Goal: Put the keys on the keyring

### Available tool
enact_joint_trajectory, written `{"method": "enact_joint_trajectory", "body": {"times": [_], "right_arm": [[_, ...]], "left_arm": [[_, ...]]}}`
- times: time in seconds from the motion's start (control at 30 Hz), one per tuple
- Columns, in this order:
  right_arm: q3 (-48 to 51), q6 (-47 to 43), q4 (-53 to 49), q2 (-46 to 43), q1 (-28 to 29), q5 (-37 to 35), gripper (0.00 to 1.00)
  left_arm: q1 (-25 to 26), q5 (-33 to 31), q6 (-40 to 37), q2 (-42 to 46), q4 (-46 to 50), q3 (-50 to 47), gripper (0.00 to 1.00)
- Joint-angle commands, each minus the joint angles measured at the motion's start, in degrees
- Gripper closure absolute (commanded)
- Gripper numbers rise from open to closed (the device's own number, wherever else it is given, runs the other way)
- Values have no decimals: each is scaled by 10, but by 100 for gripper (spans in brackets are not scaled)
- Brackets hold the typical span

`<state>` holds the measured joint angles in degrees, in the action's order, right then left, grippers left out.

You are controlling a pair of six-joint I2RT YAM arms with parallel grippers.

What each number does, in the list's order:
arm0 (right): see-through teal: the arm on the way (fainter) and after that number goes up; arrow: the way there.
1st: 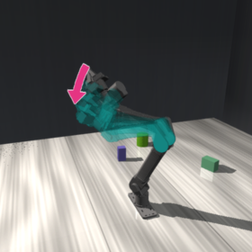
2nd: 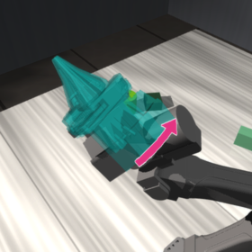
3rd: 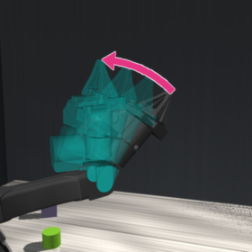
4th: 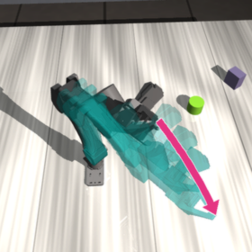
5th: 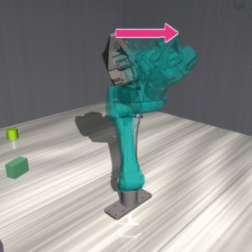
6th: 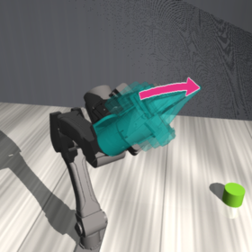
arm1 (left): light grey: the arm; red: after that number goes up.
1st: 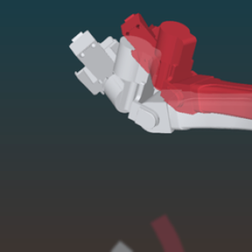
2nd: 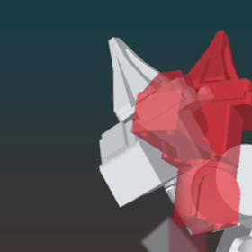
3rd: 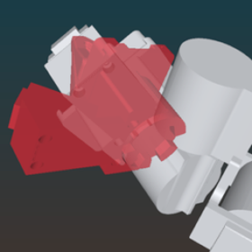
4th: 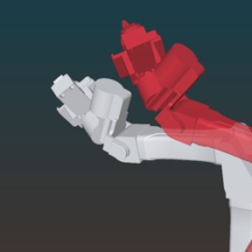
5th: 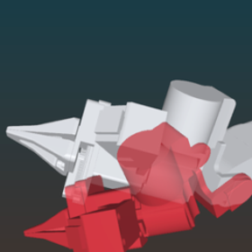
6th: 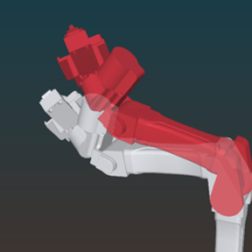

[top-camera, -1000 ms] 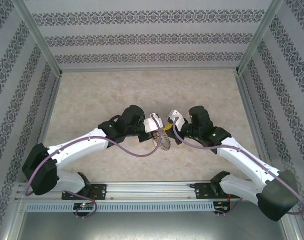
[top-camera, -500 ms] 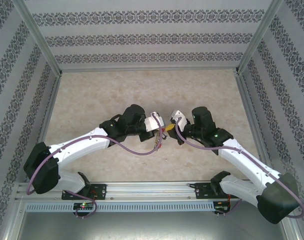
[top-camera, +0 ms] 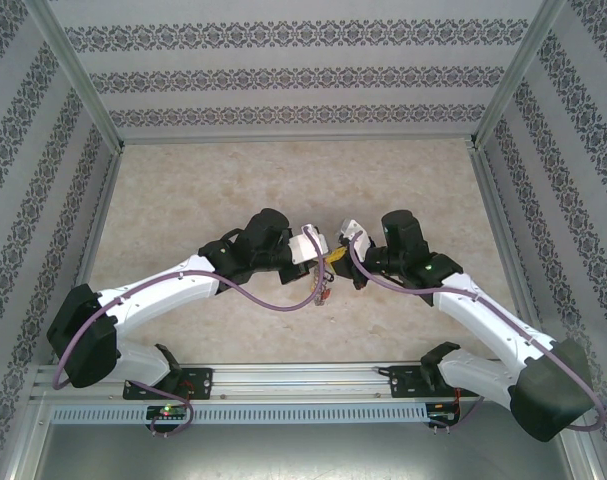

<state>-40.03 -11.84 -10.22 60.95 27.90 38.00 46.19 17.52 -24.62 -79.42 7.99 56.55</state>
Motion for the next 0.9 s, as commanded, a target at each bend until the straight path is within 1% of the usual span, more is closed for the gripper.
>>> {"method": "enact_joint_trajectory", "body": {"times": [0.0, 0.2, 0.27, 0.57, 0.87], "right_arm": [[-22, 17, 29, 5, -10, 35, 100], [-33, 36, 33, 15, -30, 52, 100], [-35, 38, 29, 21, -36, 56, 100], [-23, 68, 39, 20, -59, 77, 100], [-26, 76, 27, 29, -68, 112, 100]], "left_arm": [[13, 16, -9, 9, -47, 10, 100], [14, 28, -17, 15, -70, -6, 100], [14, 42, -24, 17, -69, -8, 100], [15, 25, -26, 27, -87, -23, 100], [15, 41, -33, 42, -112, -43, 100]]}}
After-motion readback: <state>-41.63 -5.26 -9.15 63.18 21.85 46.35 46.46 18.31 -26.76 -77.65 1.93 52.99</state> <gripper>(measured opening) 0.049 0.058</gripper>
